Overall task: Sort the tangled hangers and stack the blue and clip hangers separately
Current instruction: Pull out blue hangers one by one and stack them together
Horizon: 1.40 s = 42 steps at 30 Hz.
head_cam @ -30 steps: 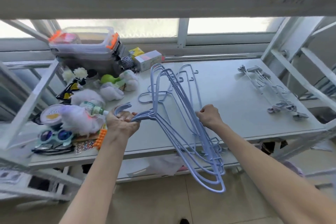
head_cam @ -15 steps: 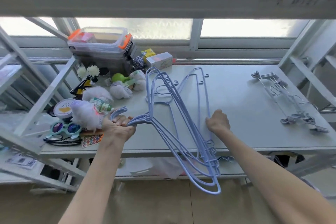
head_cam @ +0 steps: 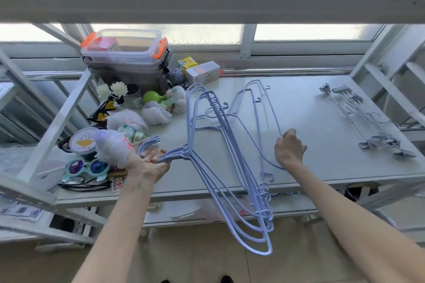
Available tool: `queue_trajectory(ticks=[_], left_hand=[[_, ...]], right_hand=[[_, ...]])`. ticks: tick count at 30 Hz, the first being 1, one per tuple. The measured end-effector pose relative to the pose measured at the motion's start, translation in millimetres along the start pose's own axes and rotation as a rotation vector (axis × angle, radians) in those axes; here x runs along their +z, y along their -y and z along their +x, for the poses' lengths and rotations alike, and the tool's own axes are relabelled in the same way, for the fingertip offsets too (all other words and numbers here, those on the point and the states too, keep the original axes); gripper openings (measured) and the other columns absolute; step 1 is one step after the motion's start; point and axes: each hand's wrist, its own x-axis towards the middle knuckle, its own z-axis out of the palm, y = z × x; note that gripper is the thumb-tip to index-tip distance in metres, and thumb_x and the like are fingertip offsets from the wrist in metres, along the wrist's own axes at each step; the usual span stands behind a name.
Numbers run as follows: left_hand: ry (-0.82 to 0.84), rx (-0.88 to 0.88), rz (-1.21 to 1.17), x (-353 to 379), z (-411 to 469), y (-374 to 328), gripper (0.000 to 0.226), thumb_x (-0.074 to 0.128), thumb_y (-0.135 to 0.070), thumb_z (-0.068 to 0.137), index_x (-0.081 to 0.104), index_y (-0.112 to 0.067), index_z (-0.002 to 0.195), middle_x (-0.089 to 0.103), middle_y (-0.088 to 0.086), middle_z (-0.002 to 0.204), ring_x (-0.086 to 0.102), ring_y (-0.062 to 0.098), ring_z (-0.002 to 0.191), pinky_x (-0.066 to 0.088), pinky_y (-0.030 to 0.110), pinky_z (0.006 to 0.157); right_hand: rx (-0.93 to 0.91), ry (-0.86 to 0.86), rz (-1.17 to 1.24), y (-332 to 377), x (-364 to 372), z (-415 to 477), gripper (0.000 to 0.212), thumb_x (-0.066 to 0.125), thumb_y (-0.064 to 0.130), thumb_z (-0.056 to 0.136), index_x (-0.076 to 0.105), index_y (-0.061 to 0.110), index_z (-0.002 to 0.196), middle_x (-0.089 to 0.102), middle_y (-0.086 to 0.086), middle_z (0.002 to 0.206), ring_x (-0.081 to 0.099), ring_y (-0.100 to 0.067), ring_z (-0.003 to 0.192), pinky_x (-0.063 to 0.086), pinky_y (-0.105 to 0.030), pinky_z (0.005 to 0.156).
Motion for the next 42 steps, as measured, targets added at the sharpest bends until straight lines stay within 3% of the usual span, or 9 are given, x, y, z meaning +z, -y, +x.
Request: queue_trajectory(ticks=[10,16,19,24,26,29,33,36,42], left_hand=[[0.011,-0.071,-0.005,3.9,13.2,-9.1,0.06,0.038,-0.021,0.093,0.023,-0.02,0.034,0.021,-0.006,0.029,0.016,0.011,0.026,0.029,0.018,0.048],[-0.03,-0.043,0.047,14.8,21.0,7.3,0.061,0.046,-0.018,0.087,0.025,-0.018,0.029,0.018,-0.006,0.028,0.015,0.012,0.024,0.026,0.015,0.045],[-0.021,-0.001,0.1,20.2,24.5,16.7,0.064,0.046,-0.015,0.087,0.037,-0.014,0.024,0.019,-0.006,0.027,0.015,0.011,0.023,0.025,0.015,0.047],[-0.011,0.017,0.161,20.8,25.3,22.0,0.043,0.053,-0.011,0.066,0.044,-0.01,0.023,0.022,-0.005,0.026,0.017,0.01,0.022,0.027,0.019,0.055],[0.005,-0.002,0.136,16.8,29.8,21.0,0.058,0.053,-0.016,0.08,0.044,-0.012,0.023,0.023,-0.006,0.026,0.02,0.01,0.021,0.029,0.018,0.055],[-0.009,-0.033,0.093,11.1,37.8,20.1,0.071,0.051,-0.034,0.095,0.04,-0.016,0.027,0.024,-0.006,0.026,0.024,0.01,0.021,0.032,0.02,0.054],[-0.033,-0.027,0.018,0.8,45.5,19.9,0.065,0.059,-0.049,0.089,0.033,-0.019,0.038,0.027,-0.008,0.03,0.026,0.01,0.025,0.037,0.02,0.059],[-0.005,-0.037,-0.015,-6.5,50.2,19.6,0.064,0.061,-0.045,0.088,0.035,-0.018,0.036,0.031,-0.008,0.031,0.028,0.01,0.026,0.038,0.021,0.061],[0.073,-0.049,0.009,-15.0,54.6,17.1,0.053,0.064,-0.045,0.085,0.045,-0.016,0.045,0.041,-0.006,0.037,0.042,0.01,0.033,0.044,0.024,0.064]], right_hand=[[0.243,-0.164,0.165,-14.6,-22.0,-7.1,0.004,0.043,0.009,0.098,0.041,0.01,0.094,0.051,-0.008,0.08,0.044,-0.028,0.078,0.028,-0.042,0.099],[0.21,-0.173,0.276,-9.4,-27.6,-11.3,0.005,0.05,0.01,0.096,0.049,0.007,0.092,0.047,-0.001,0.07,0.046,-0.027,0.076,0.035,-0.045,0.098],[0.152,-0.133,0.367,4.3,-27.2,-16.4,0.007,0.052,0.012,0.095,0.049,0.008,0.09,0.053,-0.005,0.073,0.053,-0.028,0.078,0.044,-0.042,0.086],[0.043,-0.036,0.455,21.1,-18.3,-33.7,0.01,0.054,0.013,0.094,0.051,0.008,0.086,0.059,-0.007,0.068,0.052,-0.025,0.066,0.035,-0.029,0.063],[0.001,0.013,0.469,25.7,-13.3,-43.0,0.012,0.055,0.014,0.094,0.052,0.009,0.084,0.055,-0.004,0.061,0.047,-0.021,0.057,0.033,-0.029,0.056],[-0.047,0.069,0.472,28.0,-7.2,-58.0,0.014,0.056,0.014,0.094,0.052,0.007,0.082,0.052,-0.003,0.056,0.042,-0.017,0.051,0.032,-0.029,0.052],[-0.093,0.117,0.455,26.1,-3.2,-76.6,0.016,0.057,0.014,0.095,0.054,0.005,0.082,0.049,-0.002,0.052,0.039,-0.012,0.044,0.033,-0.028,0.049],[-0.108,0.144,0.461,21.1,-3.8,-89.6,0.018,0.057,0.014,0.095,0.052,0.007,0.079,0.045,0.002,0.048,0.035,-0.007,0.037,0.028,-0.017,0.042],[-0.095,0.159,0.5,10.0,-6.4,-117.0,0.02,0.058,0.014,0.094,0.051,0.01,0.076,0.042,0.003,0.046,0.03,-0.007,0.04,0.027,-0.019,0.041]])
